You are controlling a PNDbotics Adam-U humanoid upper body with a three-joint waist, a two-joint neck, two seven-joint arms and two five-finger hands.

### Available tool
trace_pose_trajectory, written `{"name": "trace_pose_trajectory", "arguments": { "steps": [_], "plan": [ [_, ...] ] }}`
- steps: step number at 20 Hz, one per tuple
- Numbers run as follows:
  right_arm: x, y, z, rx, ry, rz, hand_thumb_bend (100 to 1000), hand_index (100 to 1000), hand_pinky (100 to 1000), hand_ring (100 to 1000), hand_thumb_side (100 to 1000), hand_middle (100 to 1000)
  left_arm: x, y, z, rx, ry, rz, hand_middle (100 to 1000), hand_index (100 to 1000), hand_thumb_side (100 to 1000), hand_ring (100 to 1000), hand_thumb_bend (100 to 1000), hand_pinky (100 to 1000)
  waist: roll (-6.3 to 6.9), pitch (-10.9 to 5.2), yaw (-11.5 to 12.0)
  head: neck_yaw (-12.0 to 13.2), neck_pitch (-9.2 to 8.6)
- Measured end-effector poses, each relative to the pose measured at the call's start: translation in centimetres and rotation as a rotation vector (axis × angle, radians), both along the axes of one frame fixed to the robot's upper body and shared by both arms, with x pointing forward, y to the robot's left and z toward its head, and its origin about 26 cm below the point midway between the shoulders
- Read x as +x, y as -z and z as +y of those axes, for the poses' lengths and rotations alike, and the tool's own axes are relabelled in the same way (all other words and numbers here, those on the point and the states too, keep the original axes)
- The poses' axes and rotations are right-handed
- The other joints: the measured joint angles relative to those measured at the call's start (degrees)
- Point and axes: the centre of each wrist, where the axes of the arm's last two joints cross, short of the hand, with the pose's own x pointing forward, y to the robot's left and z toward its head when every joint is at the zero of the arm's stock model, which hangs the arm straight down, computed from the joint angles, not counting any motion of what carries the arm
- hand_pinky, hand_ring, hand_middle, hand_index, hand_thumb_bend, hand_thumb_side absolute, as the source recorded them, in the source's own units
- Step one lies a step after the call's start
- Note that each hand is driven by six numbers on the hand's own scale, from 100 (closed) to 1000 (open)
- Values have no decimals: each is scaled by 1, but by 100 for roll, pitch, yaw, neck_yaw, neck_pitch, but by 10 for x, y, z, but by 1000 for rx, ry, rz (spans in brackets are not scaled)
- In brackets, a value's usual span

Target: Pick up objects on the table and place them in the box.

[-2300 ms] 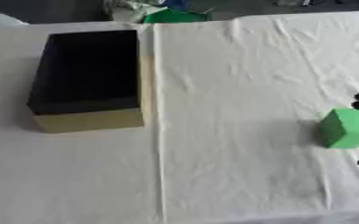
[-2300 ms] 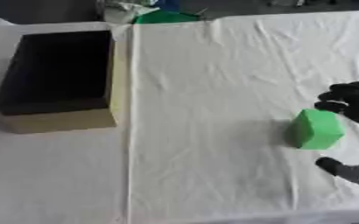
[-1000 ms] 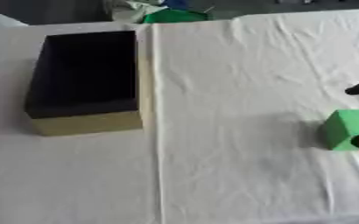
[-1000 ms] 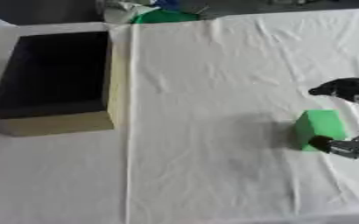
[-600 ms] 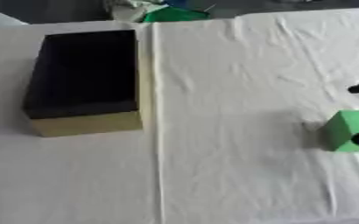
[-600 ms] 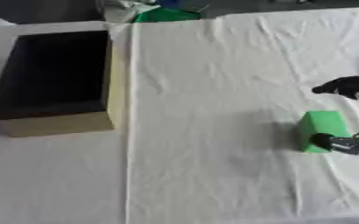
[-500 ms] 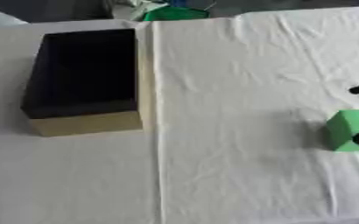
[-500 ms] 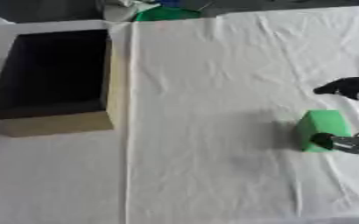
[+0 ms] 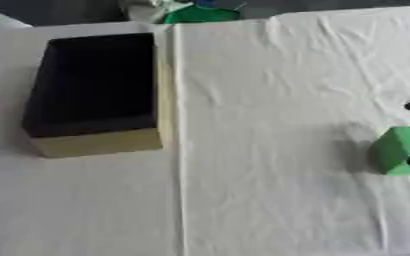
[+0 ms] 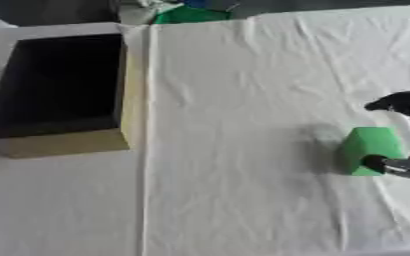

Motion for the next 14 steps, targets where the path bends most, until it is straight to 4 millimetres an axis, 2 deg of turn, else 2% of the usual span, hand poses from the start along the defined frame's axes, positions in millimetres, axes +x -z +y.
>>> {"name": "trace_pose_trajectory", "arguments": {
  "steps": [14],
  "plan": [
    [8, 6, -8, -61, 23, 40, 521, 1000, 966, 983, 874, 906, 1, 0, -2, -13, 8, -2, 745, 783, 1000, 705, 495, 635, 14, 80, 37, -60, -56]
  ]
}}
